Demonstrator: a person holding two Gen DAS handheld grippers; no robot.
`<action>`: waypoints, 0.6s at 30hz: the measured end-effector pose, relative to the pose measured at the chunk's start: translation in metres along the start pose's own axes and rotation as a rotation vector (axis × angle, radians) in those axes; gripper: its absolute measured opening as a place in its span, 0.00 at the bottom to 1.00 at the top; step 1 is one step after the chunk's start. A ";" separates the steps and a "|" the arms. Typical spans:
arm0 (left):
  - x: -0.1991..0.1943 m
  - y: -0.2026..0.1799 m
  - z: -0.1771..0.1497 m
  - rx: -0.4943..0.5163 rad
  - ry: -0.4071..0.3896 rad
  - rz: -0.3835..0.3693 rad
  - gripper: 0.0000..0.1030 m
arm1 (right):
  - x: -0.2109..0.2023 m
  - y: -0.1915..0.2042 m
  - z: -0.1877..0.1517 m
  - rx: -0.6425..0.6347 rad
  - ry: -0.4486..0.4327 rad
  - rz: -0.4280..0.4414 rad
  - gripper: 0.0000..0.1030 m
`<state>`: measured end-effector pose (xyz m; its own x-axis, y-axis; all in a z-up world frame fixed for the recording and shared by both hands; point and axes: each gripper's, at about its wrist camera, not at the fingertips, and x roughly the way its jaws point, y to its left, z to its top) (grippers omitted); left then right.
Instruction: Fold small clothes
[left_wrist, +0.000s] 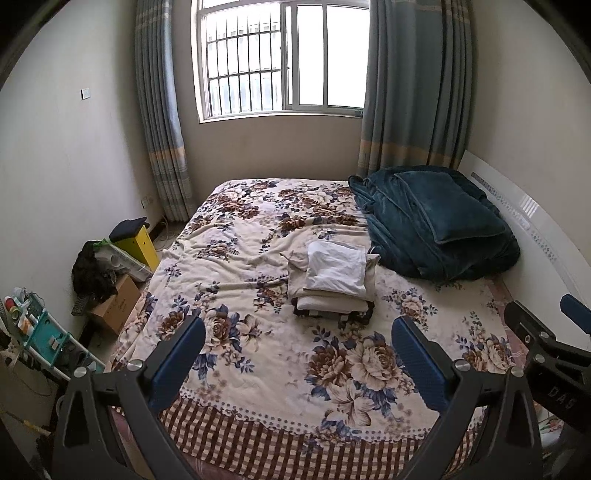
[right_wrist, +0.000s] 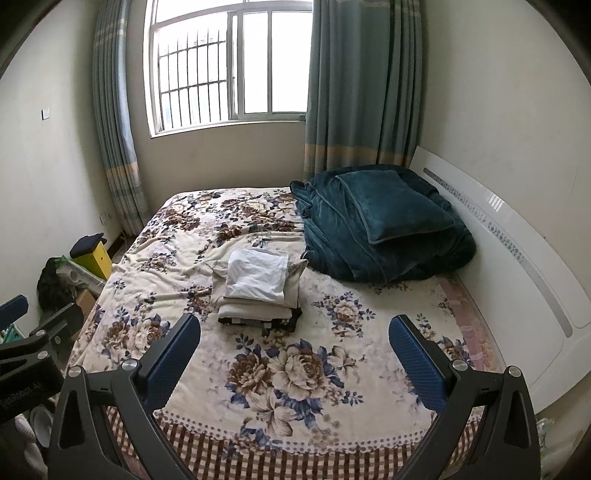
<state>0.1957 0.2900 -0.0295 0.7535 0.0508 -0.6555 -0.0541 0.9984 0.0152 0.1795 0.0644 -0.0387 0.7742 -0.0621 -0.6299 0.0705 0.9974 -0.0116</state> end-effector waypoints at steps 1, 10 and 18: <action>0.001 0.000 0.000 0.000 0.001 -0.001 1.00 | 0.000 0.000 0.000 -0.001 -0.002 0.000 1.00; 0.000 0.001 0.001 0.003 0.005 -0.007 1.00 | 0.000 0.000 0.001 -0.004 0.000 -0.002 1.00; -0.009 0.000 -0.004 0.003 0.018 0.008 1.00 | -0.001 -0.005 -0.012 -0.012 0.010 0.009 1.00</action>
<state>0.1867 0.2891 -0.0266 0.7413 0.0582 -0.6686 -0.0582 0.9981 0.0224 0.1710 0.0597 -0.0470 0.7684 -0.0524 -0.6378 0.0555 0.9983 -0.0152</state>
